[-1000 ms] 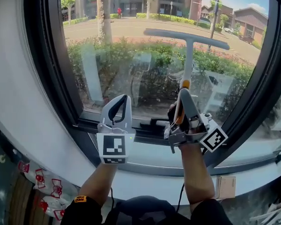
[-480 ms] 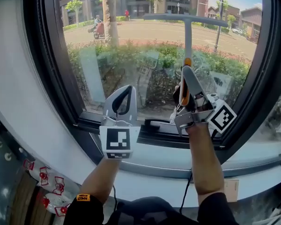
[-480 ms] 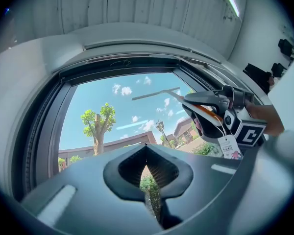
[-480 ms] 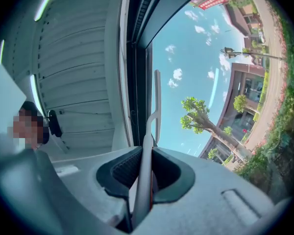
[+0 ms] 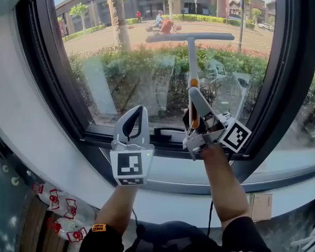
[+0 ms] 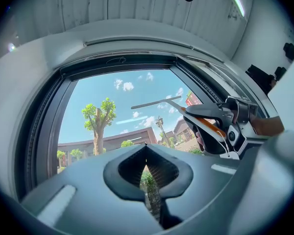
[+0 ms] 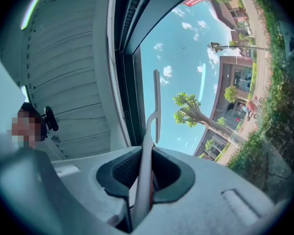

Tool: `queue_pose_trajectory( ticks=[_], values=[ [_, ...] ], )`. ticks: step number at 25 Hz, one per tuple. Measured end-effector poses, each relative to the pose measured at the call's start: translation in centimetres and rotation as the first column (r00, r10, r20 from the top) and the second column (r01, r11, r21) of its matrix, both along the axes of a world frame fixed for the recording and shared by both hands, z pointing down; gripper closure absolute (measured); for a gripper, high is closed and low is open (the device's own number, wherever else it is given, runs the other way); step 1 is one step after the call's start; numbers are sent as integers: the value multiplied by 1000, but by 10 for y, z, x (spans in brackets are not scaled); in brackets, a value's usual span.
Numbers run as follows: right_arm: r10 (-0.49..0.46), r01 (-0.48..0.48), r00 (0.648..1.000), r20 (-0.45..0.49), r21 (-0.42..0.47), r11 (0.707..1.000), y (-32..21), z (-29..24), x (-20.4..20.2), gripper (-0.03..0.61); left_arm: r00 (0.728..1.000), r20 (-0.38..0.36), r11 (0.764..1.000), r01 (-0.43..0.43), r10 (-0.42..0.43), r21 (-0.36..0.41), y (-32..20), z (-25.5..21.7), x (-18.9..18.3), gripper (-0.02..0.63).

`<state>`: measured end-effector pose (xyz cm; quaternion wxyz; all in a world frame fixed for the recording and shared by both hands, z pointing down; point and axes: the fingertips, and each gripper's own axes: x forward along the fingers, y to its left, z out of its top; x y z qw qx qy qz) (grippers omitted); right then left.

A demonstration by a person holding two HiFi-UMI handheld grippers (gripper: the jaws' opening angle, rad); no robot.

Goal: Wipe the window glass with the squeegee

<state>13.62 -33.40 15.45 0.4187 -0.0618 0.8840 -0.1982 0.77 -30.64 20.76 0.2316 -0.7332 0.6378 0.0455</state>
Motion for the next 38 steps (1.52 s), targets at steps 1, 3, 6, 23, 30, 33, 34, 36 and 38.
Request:
queue_pose_trajectory(
  ticks=[1, 3, 6, 23, 30, 33, 34, 36, 38],
  values=[
    [-5, 5, 1000, -2, -17, 1000, 1, 13, 0, 534, 1000, -16, 1000, -3, 3, -16, 1, 11, 1, 609],
    [-14, 13, 1000, -5, -52, 999, 5, 43, 0, 532, 998, -56, 998, -9, 6, -56, 2, 36, 2, 609],
    [-23, 22, 1000, -14, -107, 994, 9, 89, -2, 532, 994, -113, 992, -15, 1, -124, 2, 76, 2, 609],
    [-8, -3, 999, -48, -206, 979, 17, 166, 6, 532, 993, -121, 968, -13, -18, -251, 9, 151, 7, 600],
    [-17, 5, 998, -59, -190, 982, 20, 161, 9, 534, 994, -109, 969, 2, -30, -246, 4, 146, 11, 600],
    [-10, 0, 998, -63, -149, 989, 23, 143, 18, 534, 996, -93, 977, -11, -9, -214, 2, 127, 22, 600],
    [-5, -3, 998, -62, -130, 992, 24, 134, 22, 534, 996, -85, 980, -15, -2, -200, 1, 119, 26, 600],
    [7, -12, 998, -59, -85, 996, 25, 113, 33, 534, 998, -66, 985, -26, 15, -169, 0, 101, 36, 600],
    [21, -23, 998, -60, -38, 999, 26, 89, 43, 534, 998, -47, 991, -37, 32, -129, -1, 79, 46, 600]
  ],
)
